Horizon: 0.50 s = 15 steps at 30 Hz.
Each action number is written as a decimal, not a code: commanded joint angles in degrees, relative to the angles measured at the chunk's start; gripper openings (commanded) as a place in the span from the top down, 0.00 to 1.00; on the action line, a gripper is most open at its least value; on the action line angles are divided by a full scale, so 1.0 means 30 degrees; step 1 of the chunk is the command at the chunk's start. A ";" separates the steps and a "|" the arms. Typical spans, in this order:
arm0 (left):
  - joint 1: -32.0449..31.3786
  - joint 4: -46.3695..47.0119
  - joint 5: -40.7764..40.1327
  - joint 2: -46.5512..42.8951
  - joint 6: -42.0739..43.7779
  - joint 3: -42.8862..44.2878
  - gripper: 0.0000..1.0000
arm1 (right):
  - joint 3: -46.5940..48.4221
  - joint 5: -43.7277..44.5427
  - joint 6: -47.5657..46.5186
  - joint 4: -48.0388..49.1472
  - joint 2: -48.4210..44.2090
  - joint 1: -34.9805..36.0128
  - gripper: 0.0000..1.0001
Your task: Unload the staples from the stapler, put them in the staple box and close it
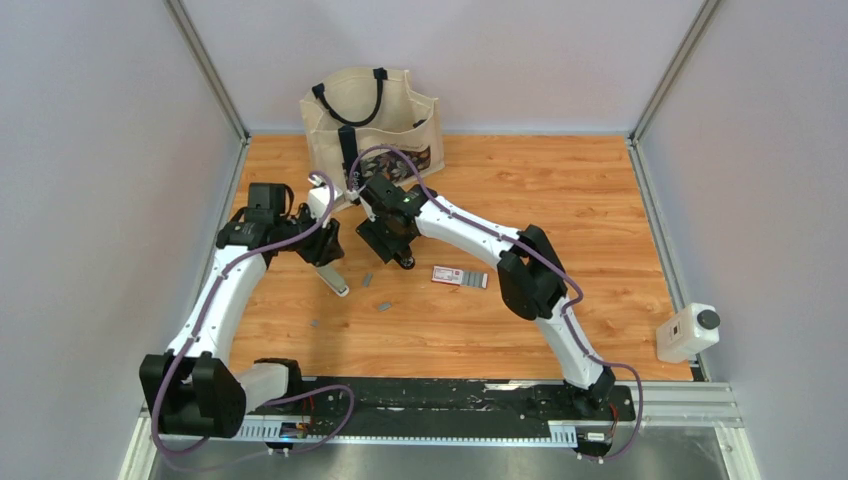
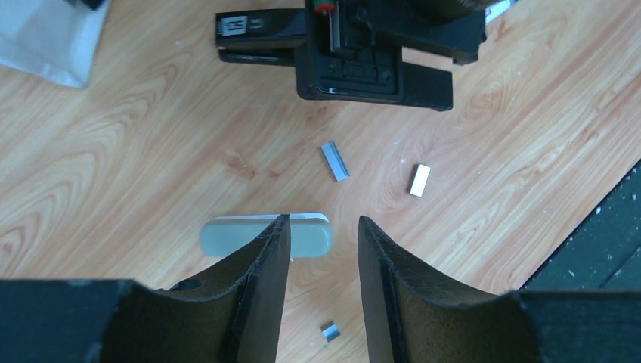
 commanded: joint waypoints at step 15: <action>-0.7199 0.1554 -0.8734 0.6432 -0.3187 0.1803 0.44 | -1.3706 0.0224 0.4983 0.7997 -1.6634 -0.2747 0.25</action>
